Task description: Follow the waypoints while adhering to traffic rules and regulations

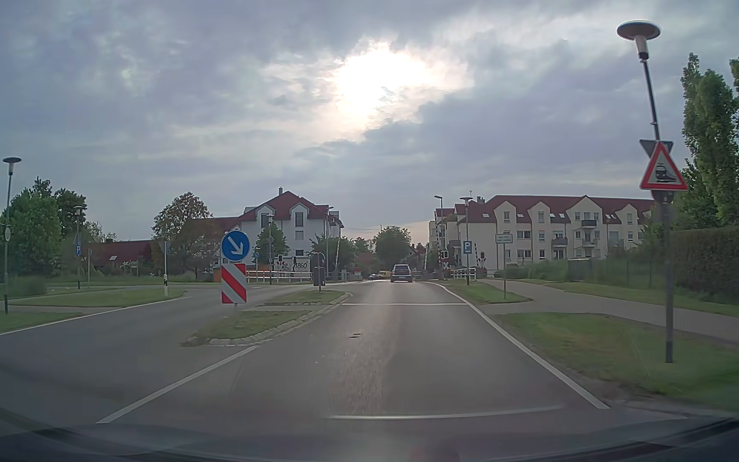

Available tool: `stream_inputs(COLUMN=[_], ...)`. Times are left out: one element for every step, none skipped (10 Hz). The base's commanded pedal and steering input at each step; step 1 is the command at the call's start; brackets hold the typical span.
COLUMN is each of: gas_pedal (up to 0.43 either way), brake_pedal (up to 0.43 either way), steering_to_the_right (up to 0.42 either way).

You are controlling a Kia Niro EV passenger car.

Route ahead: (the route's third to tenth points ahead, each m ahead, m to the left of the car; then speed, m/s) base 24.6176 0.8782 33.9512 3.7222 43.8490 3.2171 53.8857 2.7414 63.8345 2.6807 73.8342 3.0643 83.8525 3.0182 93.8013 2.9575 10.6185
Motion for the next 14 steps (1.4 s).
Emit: stream_inputs(gas_pedal=[0.13,0.13,0.13,0.138,0.138,0.15,0.15,0.15,0.15,0.15,0.15,0.15,0.15,0.15], brake_pedal=[0.0,0.0,0.0,0.0,0.0,0.0,0.0,0.0,0.0,0.0,0.0,0.0,0.0,0.0], steering_to_the_right=[0.003,0.003,0.003,0.003,0.003,0.003,0.003,0.003,0.002,0.001,0.002,0.001,0.001,0.001])
